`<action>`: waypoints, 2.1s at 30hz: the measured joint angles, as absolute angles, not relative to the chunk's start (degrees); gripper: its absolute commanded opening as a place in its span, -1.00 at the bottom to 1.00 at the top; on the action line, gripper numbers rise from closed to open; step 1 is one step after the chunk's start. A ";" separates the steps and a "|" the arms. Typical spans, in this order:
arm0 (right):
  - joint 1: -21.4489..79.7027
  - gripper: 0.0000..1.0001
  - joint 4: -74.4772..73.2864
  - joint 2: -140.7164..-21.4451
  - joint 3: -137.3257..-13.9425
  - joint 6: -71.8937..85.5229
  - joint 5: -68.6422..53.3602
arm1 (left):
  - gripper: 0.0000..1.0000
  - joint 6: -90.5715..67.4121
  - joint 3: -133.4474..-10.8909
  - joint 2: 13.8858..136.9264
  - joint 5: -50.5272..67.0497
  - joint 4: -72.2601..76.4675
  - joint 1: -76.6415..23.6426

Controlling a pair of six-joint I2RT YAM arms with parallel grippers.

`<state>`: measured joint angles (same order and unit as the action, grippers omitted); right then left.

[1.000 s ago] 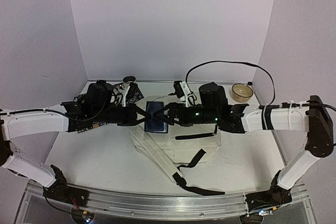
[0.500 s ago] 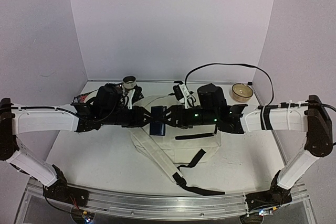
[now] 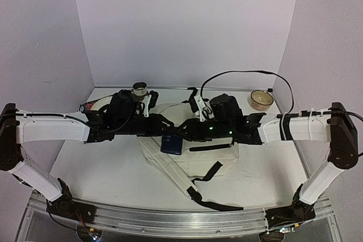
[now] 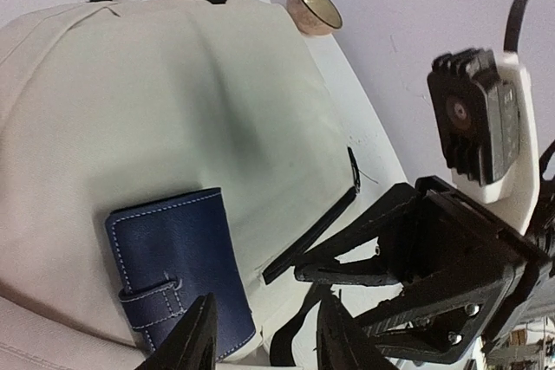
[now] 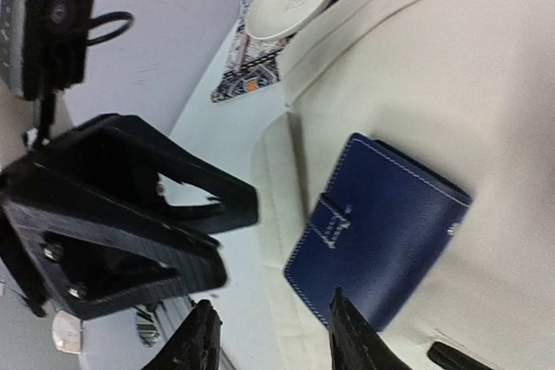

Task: Pack the student bag

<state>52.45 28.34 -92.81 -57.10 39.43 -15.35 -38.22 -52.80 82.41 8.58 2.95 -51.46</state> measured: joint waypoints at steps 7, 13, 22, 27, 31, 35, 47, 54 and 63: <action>52.45 0.10 20.58 -91.96 -57.02 34.98 -8.87 | 0.13 -39.09 -54.06 83.19 1.90 -3.83 -50.89; 52.45 0.05 18.81 -92.35 -57.14 33.74 -8.14 | 0.14 -39.46 -54.33 86.93 4.00 -6.86 -47.39; 52.45 -0.06 20.61 -100.42 -59.53 34.57 -8.14 | 0.12 -39.79 -54.33 90.50 10.29 -6.56 -45.71; 51.93 -0.20 24.84 -103.04 -60.42 36.41 -9.68 | 0.09 -40.62 -54.33 90.91 13.79 -5.32 -45.65; 50.62 -0.27 29.11 -104.71 -60.03 39.04 -12.72 | 0.05 -41.22 -54.33 92.21 16.16 -3.81 -45.65; 49.45 -0.35 33.08 -104.84 -58.10 41.16 -14.91 | 0.04 -42.28 -54.33 92.82 17.25 -2.67 -45.44; 46.93 -0.50 42.53 -104.79 -52.53 45.52 -19.08 | -0.06 -45.55 -53.74 92.86 18.52 -0.82 -44.47; 45.25 -0.52 47.91 -104.79 -49.60 48.80 -22.11 | -0.17 -47.85 -52.18 92.90 19.95 2.04 -43.64; 42.82 -0.59 56.90 -106.93 -46.60 54.52 -26.06 | -0.21 -49.33 -52.03 95.88 23.95 6.95 -43.40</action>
<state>42.82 56.90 -106.93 -46.60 54.52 -26.06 -49.33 -52.03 95.88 23.95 6.95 -43.40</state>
